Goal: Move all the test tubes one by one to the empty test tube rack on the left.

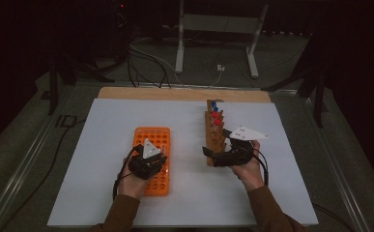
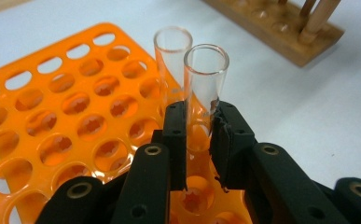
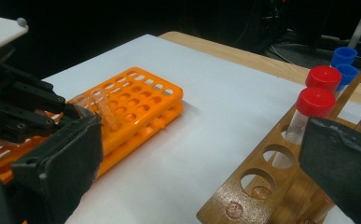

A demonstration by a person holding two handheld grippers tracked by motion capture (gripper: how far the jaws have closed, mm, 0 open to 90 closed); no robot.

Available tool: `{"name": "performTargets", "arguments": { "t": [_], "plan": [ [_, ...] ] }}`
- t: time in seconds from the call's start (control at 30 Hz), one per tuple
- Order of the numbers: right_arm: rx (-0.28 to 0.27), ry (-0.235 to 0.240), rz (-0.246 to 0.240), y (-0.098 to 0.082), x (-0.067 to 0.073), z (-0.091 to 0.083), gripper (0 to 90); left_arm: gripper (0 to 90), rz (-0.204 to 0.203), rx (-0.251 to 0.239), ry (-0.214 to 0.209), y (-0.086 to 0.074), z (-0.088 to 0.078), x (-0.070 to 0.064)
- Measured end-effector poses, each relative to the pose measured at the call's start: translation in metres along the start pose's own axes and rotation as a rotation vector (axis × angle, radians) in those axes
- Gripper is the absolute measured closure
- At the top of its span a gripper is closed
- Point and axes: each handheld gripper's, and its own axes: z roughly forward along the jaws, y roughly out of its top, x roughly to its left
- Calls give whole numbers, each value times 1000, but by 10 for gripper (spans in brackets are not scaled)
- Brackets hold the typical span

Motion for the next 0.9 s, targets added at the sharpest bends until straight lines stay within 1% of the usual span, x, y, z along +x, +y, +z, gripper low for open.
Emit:
{"name": "performTargets", "arguments": {
  "t": [0.2,0.3,0.37,0.4,0.47,0.53,0.6,0.7,0.77,0.83,0.9],
  "plan": [
    [-1,1,1,0,-1,0,3,768,-11,-2,-4,0,0,1],
    [-2,-1,5,0,-1,-1,4,752,-14,-14,-13,-1,-1,2],
    [-1,-2,8,0,-1,-1,3,668,-24,-43,-36,-2,-4,4],
    [-2,-4,6,0,-2,-1,3,645,-38,-55,-54,-3,-6,5],
    [0,-6,5,0,-2,-1,3,616,-42,-71,-64,-5,-9,7],
    [-1,-9,3,0,-3,0,3,577,-47,-98,-71,-8,-13,9],
    [1,-12,3,0,-3,0,3,523,-56,-133,-96,-10,-16,11],
    [3,-20,5,1,-3,1,3,476,-70,-178,-124,-14,-22,13],
    [4,-27,6,1,-4,1,3,457,-78,-202,-131,-15,-25,15],
    [4,-36,8,2,-5,0,3,440,-95,-232,-136,-16,-29,18],
    [1,-43,12,4,-8,0,3,425,-121,-255,-149,-17,-32,22]
  ]
}}
